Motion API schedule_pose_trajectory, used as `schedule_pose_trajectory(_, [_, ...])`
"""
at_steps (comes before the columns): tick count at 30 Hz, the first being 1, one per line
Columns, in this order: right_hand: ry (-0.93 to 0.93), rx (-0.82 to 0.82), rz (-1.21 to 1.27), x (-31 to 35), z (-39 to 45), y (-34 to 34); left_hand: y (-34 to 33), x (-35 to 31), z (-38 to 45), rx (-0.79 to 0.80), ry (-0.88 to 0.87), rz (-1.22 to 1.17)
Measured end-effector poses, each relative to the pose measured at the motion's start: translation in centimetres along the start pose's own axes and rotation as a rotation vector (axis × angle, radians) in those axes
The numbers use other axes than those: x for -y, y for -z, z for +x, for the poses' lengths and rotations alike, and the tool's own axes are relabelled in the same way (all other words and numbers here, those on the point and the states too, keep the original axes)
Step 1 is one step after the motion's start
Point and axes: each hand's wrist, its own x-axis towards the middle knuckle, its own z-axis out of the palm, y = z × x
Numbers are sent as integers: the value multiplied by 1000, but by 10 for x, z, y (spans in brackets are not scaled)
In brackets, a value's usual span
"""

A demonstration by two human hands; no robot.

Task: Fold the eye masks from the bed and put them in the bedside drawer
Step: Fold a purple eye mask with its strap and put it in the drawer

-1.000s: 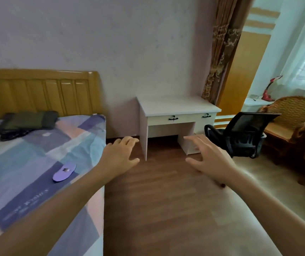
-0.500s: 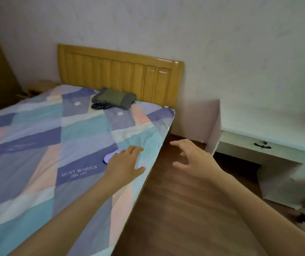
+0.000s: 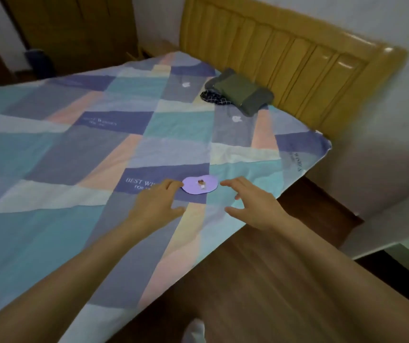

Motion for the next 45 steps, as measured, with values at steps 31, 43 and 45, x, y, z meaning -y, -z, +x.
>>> schedule_pose_trajectory(31, [-13,565,178,-253,351,-273,-301,82,348,140,367,-359])
schedule_pose_trajectory(43, [-149,381,442,-255,349,-306,-331,100,365,238,462,-401])
schedule_pose_trajectory(45, [-163,333,523,-250,346,-304,-328,98,359,256,488,-609])
